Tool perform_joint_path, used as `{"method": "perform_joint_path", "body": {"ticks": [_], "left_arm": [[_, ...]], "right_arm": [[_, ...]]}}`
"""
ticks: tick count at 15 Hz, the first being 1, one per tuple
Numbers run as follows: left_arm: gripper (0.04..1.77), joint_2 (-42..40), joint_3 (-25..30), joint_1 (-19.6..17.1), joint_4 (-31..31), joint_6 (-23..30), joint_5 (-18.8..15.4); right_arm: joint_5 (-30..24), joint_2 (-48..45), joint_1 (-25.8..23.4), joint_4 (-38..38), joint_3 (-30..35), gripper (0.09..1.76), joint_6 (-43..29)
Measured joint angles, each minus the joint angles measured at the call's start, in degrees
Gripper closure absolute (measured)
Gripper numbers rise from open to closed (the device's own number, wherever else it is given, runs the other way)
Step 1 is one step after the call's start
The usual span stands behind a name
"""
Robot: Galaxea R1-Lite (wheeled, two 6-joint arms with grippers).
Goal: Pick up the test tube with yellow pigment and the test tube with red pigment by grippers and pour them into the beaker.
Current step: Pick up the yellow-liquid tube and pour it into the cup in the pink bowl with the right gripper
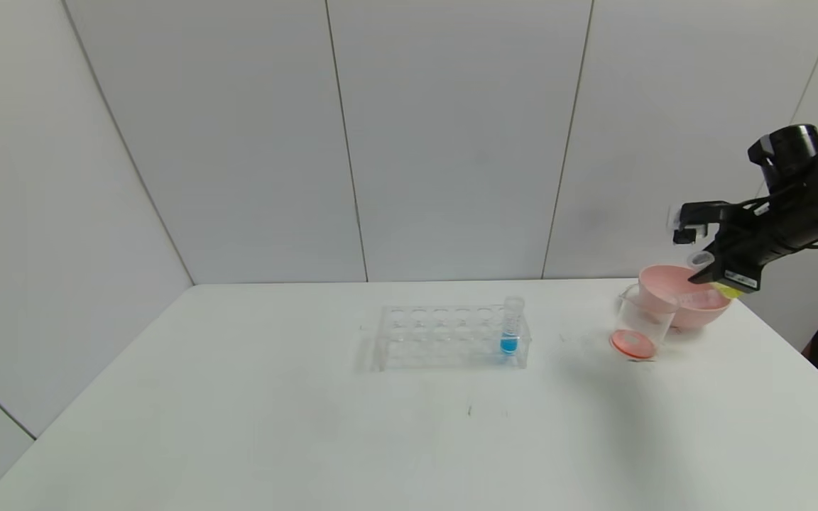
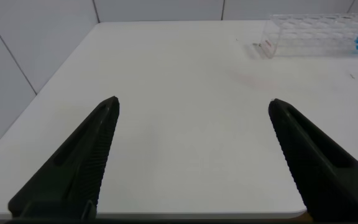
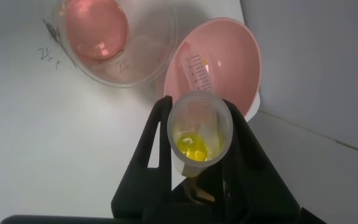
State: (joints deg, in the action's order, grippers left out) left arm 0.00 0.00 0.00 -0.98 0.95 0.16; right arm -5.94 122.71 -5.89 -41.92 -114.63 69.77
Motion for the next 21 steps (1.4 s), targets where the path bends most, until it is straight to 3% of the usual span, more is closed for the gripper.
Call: {"method": "perform_joint_path", "body": {"ticks": [2,10,21], "left_arm": [[0.09,0.0,0.0,0.0,0.0,0.0,0.0],[0.09,0.0,0.0,0.0,0.0,-0.02,0.0],[0.09,0.0,0.0,0.0,0.0,0.0,0.0]], "right_arm": [[0.3,-0.2,0.72,-1.69,0.0,1.33,1.15],[10.62,-0.59,3.99,-6.03,0.02,1.33,4.29],[23.55,3.43,8.63,-2.17,0.02,1.33,4.16]]}}
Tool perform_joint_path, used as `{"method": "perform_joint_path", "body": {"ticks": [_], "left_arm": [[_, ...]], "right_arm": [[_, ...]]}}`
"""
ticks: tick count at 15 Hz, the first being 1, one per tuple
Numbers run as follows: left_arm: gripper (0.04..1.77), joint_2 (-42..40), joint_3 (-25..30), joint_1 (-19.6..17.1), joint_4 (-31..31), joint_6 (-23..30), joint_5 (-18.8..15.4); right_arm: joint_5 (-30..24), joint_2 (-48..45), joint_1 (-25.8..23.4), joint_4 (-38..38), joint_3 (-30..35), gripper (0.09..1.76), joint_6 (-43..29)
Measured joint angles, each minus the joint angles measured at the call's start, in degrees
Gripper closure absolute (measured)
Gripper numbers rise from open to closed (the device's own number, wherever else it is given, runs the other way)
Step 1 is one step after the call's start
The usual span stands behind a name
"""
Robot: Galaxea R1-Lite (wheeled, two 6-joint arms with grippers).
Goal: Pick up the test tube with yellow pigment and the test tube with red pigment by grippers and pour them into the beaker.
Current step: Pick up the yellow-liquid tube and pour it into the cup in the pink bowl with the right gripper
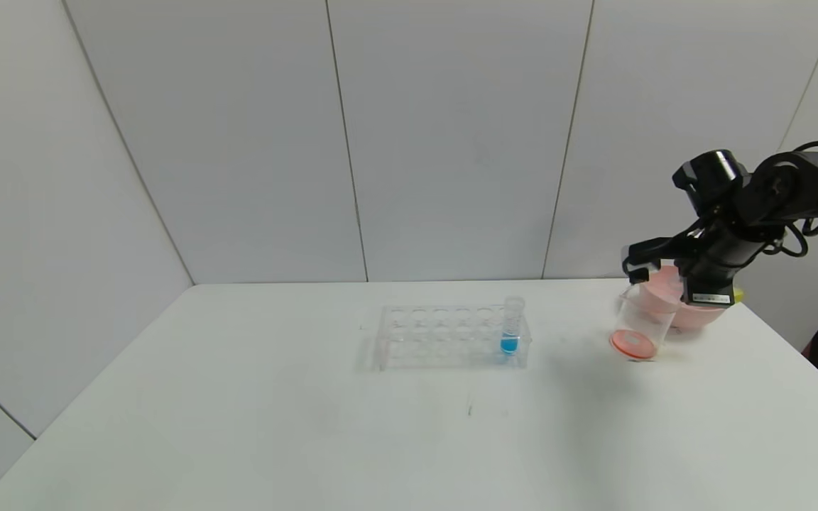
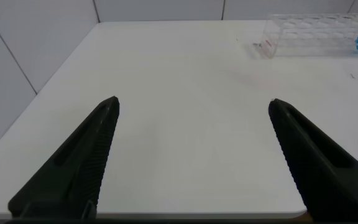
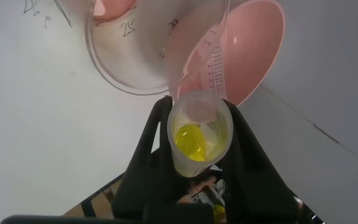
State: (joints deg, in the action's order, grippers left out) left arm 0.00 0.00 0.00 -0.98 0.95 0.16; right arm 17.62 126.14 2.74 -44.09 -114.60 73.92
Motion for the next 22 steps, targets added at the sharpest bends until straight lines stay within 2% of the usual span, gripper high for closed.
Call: {"method": "perform_joint_path", "body": {"ticks": [16,22], "left_arm": [[0.09,0.0,0.0,0.0,0.0,-0.02,0.0],[0.09,0.0,0.0,0.0,0.0,0.0,0.0]], "right_arm": [[15.49,1.27,3.89,3.83,0.0,1.33,4.63],[17.77,1.95,4.63,4.96,0.0,1.33,5.73]]}}
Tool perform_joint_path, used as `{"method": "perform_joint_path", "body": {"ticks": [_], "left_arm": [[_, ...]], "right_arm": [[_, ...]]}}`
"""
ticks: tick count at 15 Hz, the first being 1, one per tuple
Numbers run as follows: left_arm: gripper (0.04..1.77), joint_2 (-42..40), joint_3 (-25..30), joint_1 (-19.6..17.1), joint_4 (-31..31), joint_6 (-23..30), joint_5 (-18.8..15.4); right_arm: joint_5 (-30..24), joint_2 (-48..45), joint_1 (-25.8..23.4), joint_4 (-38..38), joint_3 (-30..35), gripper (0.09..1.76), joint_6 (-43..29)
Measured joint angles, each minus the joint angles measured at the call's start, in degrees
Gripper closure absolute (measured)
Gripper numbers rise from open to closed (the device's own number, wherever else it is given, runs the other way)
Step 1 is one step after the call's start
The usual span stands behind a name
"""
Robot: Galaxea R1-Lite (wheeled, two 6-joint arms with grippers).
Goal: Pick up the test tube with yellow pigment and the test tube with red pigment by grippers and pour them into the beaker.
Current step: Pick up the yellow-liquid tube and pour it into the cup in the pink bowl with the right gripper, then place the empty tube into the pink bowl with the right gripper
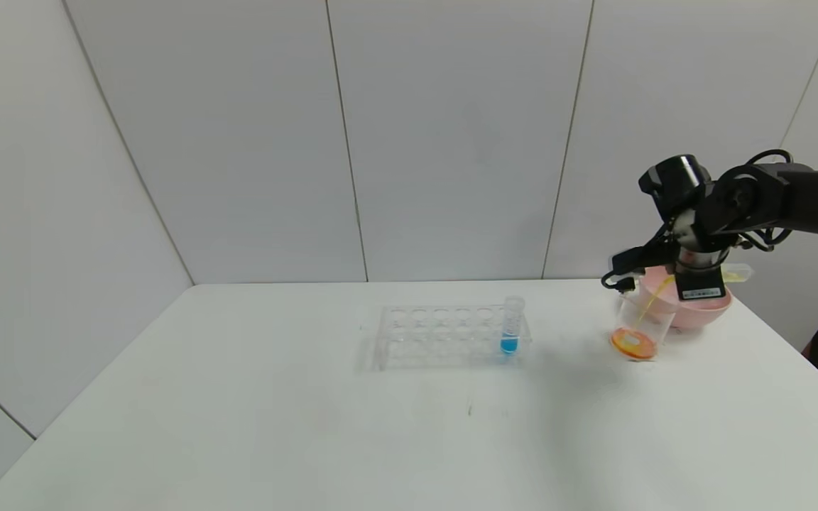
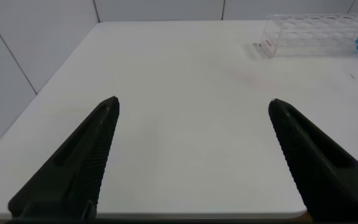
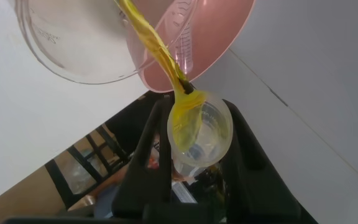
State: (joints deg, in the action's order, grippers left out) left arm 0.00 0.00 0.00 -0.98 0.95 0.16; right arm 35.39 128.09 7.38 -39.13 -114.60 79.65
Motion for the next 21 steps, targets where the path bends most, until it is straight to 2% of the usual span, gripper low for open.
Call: {"method": "perform_joint_path", "body": {"ticks": [9,21], "left_arm": [[0.09,0.0,0.0,0.0,0.0,0.0,0.0],[0.09,0.0,0.0,0.0,0.0,-0.02,-0.02]], "right_arm": [[6.22,0.28,1.44,0.4,0.0,1.33,2.56],[8.23,0.17,3.32,-0.55,0.0,1.33,3.83]]}}
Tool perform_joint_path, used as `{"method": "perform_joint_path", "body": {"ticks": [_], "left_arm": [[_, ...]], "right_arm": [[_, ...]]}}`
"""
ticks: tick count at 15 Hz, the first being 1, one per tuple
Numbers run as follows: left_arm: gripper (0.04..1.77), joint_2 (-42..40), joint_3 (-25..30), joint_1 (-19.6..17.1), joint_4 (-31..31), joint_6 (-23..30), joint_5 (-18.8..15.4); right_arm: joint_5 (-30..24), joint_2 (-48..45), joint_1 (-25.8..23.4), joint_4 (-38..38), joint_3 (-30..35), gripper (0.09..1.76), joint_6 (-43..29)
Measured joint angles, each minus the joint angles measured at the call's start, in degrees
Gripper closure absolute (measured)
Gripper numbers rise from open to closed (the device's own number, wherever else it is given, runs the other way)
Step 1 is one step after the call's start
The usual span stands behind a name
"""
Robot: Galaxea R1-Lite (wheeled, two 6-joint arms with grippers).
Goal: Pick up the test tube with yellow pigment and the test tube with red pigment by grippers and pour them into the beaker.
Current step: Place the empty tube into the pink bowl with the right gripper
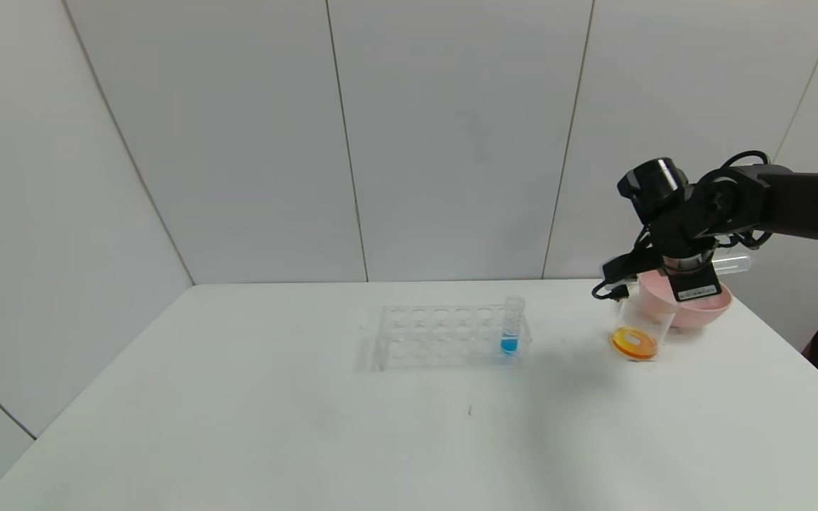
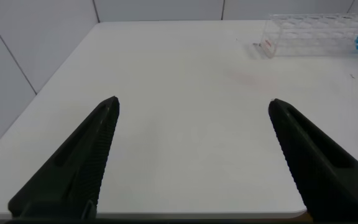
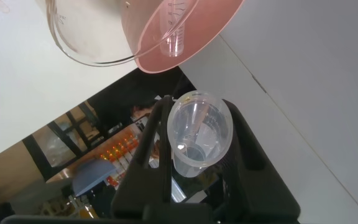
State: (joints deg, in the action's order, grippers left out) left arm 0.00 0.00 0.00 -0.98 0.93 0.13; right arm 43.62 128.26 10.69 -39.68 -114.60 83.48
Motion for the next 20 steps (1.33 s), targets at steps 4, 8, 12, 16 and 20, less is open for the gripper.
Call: {"method": "perform_joint_path", "body": {"ticks": [4,8,12,16,20], "left_arm": [[0.09,0.0,0.0,0.0,0.0,0.02,0.02],[0.09,0.0,0.0,0.0,0.0,0.02,0.02],[0.09,0.0,0.0,0.0,0.0,0.02,0.0],[0.09,0.0,0.0,0.0,0.0,0.0,0.02],[0.09,0.0,0.0,0.0,0.0,0.02,0.0]], "right_arm": [[-0.07,-0.04,-0.35,-0.02,0.0,1.33,0.0],[-2.13,-0.59,-0.88,0.41,0.0,1.33,-0.52],[-17.04,-3.17,-4.33,-1.04,0.0,1.33,-5.84],[-35.55,-7.72,-10.34,-6.66,0.0,1.33,-17.21],[-53.77,-13.87,-16.45,-11.52,0.6,1.33,-32.66]]}}
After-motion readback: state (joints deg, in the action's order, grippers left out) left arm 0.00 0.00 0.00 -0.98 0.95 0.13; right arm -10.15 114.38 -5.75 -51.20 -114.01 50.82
